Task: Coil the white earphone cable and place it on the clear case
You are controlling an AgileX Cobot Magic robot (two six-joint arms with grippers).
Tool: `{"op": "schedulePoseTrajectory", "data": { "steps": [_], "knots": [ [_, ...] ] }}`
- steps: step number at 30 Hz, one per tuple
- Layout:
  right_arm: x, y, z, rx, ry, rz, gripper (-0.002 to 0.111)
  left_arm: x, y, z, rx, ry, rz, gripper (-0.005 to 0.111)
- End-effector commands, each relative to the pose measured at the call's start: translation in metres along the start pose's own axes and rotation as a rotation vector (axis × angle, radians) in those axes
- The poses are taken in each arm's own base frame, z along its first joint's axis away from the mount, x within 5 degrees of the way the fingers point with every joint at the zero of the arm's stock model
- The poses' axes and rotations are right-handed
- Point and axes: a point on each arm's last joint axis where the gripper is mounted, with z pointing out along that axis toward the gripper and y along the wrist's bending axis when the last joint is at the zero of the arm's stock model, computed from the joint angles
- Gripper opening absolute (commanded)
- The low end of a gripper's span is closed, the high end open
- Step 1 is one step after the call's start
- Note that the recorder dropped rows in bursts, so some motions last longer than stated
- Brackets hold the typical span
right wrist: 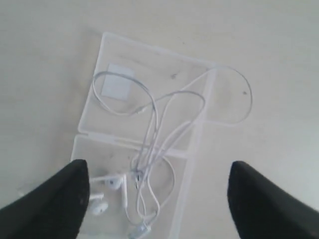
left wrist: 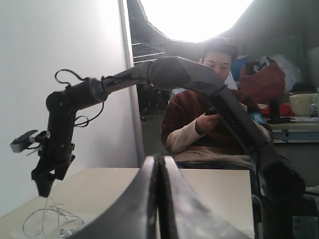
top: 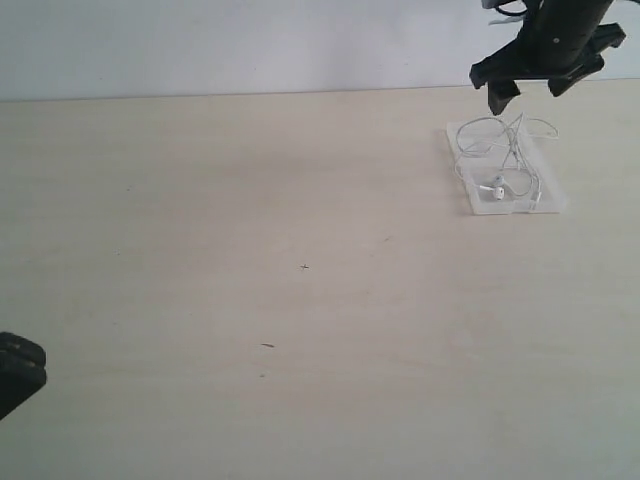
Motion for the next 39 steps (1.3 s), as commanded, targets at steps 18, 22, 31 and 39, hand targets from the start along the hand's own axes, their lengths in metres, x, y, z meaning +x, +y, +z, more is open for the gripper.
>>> {"op": "schedulePoseTrajectory", "data": {
  "steps": [18, 22, 31, 39],
  "knots": [
    [0.190, 0.018, -0.168, -0.088, -0.701, 0.230, 0.000, 0.004, 0.018, -0.011, -0.301, 0.052, -0.203, 0.000],
    [0.244, 0.026, -0.185, -0.145, -0.826, 0.333, 0.000, 0.000, 0.015, -0.016, -0.315, 0.033, -0.182, 0.000],
    [0.318, 0.034, -0.215, -0.208, -1.090, 0.403, 0.000, -0.012, 0.005, -0.023, -0.284, -0.061, -0.149, 0.000],
    [0.328, 0.038, -0.219, -0.257, -1.074, 0.428, 0.000, -0.006, -0.003, -0.022, -0.215, 0.024, -0.035, 0.000]
  ]
}}
